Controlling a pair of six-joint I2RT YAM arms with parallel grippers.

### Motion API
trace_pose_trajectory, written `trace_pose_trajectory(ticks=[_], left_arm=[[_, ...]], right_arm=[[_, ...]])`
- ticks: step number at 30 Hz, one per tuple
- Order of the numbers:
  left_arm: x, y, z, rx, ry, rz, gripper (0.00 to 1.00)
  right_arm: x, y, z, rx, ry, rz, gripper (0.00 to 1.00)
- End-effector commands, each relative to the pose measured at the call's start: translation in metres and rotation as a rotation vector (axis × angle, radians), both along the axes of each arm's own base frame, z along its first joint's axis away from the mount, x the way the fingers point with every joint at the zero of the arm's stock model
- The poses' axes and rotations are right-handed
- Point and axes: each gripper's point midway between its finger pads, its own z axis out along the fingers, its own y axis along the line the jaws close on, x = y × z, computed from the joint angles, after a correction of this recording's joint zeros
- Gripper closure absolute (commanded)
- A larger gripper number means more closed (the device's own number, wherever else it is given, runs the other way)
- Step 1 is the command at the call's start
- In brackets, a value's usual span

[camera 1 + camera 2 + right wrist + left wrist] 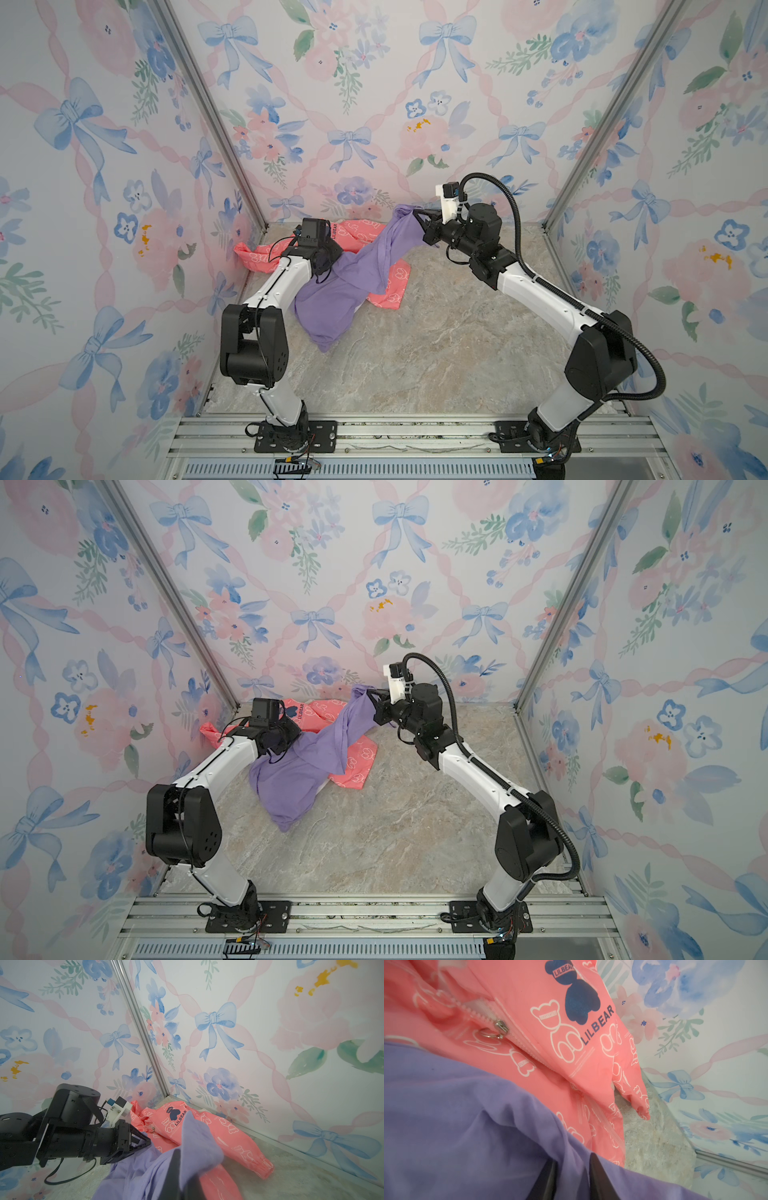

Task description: Pick out a specific cloth from the pile

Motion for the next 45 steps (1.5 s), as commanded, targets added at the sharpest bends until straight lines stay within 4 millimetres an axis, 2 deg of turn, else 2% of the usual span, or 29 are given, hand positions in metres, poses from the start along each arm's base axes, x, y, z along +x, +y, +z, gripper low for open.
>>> trace_pose_trajectory(ticks=[1, 2, 5, 10, 17, 26, 30, 36, 40, 45], left_arm=[[0.007, 0.003, 0.014, 0.011, -0.035, -0.002, 0.96], [0.008, 0.006, 0.020, 0.026, -0.050, 0.007, 1.00], [0.009, 0.015, 0.044, 0.063, -0.107, 0.035, 1.00], [0.013, 0.026, 0.102, 0.120, -0.235, 0.063, 1.00], [0.005, 0.041, 0.183, 0.204, -0.407, 0.114, 1.00], [-0.015, 0.042, 0.274, 0.337, -0.589, 0.145, 1.00], [-0.023, 0.029, 0.317, 0.401, -0.677, 0.122, 1.00], [-0.027, -0.006, 0.370, 0.432, -0.804, 0.024, 1.00], [-0.025, -0.032, 0.394, 0.403, -0.880, -0.067, 1.00], [-0.026, -0.070, 0.424, 0.339, -0.997, -0.205, 1.00]], right_arm=[[-0.008, -0.008, 0.016, 0.013, -0.034, -0.005, 1.00], [-0.007, -0.009, 0.016, 0.014, -0.031, -0.010, 1.00], [-0.006, -0.013, 0.010, 0.003, -0.017, -0.019, 1.00], [-0.003, -0.018, -0.006, -0.043, 0.018, -0.037, 1.00], [0.001, -0.021, -0.024, -0.082, 0.070, -0.064, 1.00], [0.006, -0.030, -0.022, -0.101, 0.064, -0.105, 1.00], [0.008, -0.035, -0.014, -0.096, 0.052, -0.117, 1.00], [0.009, -0.042, -0.001, -0.089, 0.034, -0.141, 1.00], [0.011, -0.050, 0.007, -0.083, 0.024, -0.170, 1.00], [0.011, -0.067, 0.028, -0.073, -0.013, -0.224, 1.00]])
